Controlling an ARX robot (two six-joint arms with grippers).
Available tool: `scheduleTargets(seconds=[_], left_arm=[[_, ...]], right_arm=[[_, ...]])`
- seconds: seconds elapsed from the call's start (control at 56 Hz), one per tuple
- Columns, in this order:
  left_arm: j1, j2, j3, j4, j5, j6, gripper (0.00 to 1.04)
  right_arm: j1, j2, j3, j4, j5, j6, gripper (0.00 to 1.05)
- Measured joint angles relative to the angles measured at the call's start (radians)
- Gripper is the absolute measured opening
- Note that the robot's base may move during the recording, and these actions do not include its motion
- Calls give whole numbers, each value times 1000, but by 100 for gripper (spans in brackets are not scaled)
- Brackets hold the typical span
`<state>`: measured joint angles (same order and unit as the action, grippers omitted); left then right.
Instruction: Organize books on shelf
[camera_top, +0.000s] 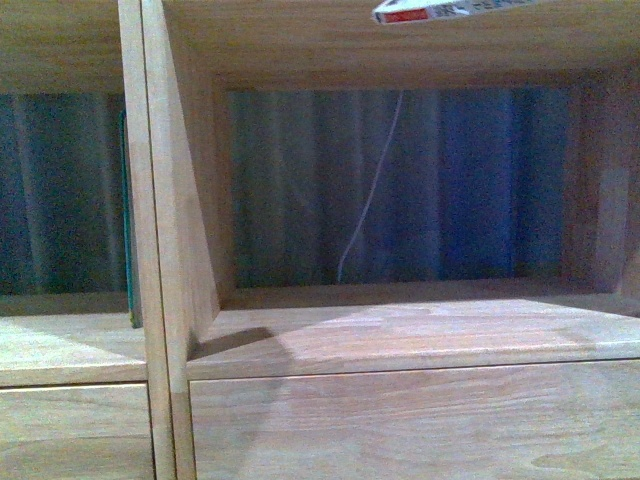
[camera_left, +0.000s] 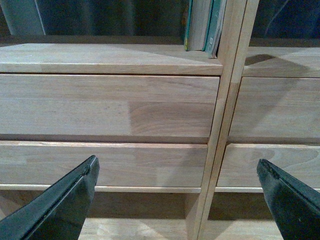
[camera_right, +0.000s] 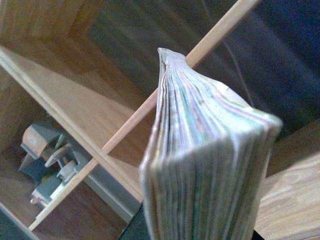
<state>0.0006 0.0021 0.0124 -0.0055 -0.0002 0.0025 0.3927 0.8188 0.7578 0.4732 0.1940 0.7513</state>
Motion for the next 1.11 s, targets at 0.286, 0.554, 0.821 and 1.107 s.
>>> scheduleTargets(seconds=[0.286,0.554,0.821,1.107], left_arm=[[212,289,124,-73,610,-53,97],[247,549,279,157,735,-72,97],[224,780,481,302,760,-188,97],[88,910,610,467,846,-482,97]], right_arm=[[97,45,34,36,13,-79,7],[129,74,52,50,19,-114,7],[154,112,85,65,19,-124,7],[184,204,132,130,-10,-121,7]])
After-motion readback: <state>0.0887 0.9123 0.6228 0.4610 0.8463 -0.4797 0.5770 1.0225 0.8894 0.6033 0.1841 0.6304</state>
